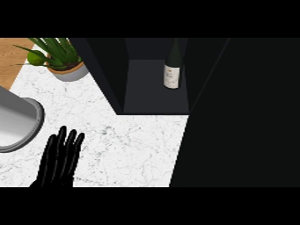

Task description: Pick up the wine, place it into the cabinet and close the cabinet

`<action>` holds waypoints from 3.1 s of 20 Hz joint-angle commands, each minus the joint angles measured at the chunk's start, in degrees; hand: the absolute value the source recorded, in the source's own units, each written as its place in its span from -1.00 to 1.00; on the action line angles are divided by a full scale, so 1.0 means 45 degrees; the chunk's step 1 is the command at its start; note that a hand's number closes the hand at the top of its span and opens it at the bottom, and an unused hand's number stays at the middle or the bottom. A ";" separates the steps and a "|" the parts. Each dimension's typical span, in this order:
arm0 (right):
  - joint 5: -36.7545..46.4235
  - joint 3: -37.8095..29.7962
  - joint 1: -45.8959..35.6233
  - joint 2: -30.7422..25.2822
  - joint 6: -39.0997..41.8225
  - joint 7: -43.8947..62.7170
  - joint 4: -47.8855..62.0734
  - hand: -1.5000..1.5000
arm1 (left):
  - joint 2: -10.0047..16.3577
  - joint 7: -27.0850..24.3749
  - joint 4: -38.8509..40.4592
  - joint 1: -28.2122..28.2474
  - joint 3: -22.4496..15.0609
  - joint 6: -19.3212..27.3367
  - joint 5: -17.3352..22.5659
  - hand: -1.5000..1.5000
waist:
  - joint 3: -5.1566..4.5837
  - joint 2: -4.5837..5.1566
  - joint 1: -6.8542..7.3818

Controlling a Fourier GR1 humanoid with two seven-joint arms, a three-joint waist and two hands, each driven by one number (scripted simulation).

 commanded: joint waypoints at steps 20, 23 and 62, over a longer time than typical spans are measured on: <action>0.2485 0.8397 -0.0492 0.0348 -0.2481 0.0373 0.0274 1.00 | 0.2152 -0.0461 0.0453 0.2400 0.6039 -0.4635 0.3471 -1.00 | -0.0030 -0.0061 -0.0097; 0.2327 0.8715 -0.0715 0.0334 -0.3281 0.1028 -0.0188 1.00 | 0.3070 0.0369 -0.0459 0.2717 0.7129 -0.4722 0.4063 -1.00 | -0.0028 -0.0102 0.0014; -0.0938 0.3124 -1.6119 0.0342 -0.8681 -0.1350 1.2351 1.00 | 0.1913 0.2122 0.0957 0.0522 0.7752 -0.5685 0.4529 -1.00 | -0.0024 0.0097 0.0474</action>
